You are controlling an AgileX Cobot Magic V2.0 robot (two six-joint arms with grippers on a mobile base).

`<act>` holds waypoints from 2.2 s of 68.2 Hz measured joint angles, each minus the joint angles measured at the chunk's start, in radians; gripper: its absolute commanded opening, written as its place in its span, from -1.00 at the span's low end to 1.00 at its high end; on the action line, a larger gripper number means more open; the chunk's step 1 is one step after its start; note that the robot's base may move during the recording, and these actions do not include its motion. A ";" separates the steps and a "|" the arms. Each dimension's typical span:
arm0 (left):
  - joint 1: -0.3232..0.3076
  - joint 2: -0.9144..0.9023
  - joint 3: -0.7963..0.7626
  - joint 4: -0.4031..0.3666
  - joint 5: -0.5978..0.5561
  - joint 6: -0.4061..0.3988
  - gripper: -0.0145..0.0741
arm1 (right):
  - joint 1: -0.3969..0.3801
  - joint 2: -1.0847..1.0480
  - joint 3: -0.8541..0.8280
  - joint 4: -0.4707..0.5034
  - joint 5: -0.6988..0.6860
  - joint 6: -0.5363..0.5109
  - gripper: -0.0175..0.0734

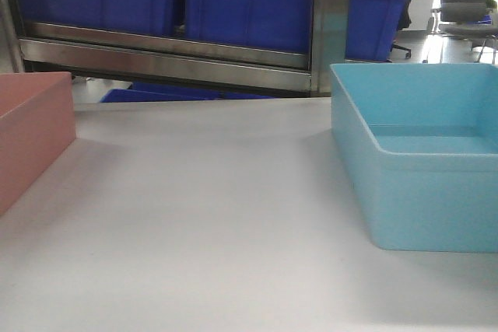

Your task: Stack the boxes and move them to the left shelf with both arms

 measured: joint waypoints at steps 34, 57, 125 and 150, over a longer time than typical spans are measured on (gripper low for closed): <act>0.000 0.566 -0.645 0.003 0.399 0.004 -0.65 | 0.000 0.000 0.000 0.000 0.001 0.000 -0.49; 0.006 0.977 -0.990 -0.005 0.666 0.004 0.50 | 0.000 0.000 0.000 0.000 0.001 0.000 -0.49; 0.419 1.872 -1.408 -0.065 0.903 0.326 0.58 | 0.000 0.000 0.000 0.000 0.001 0.000 -0.49; 0.419 1.950 -1.419 -0.073 0.887 0.327 -0.16 | 0.000 0.000 0.000 0.000 -0.009 0.000 -0.49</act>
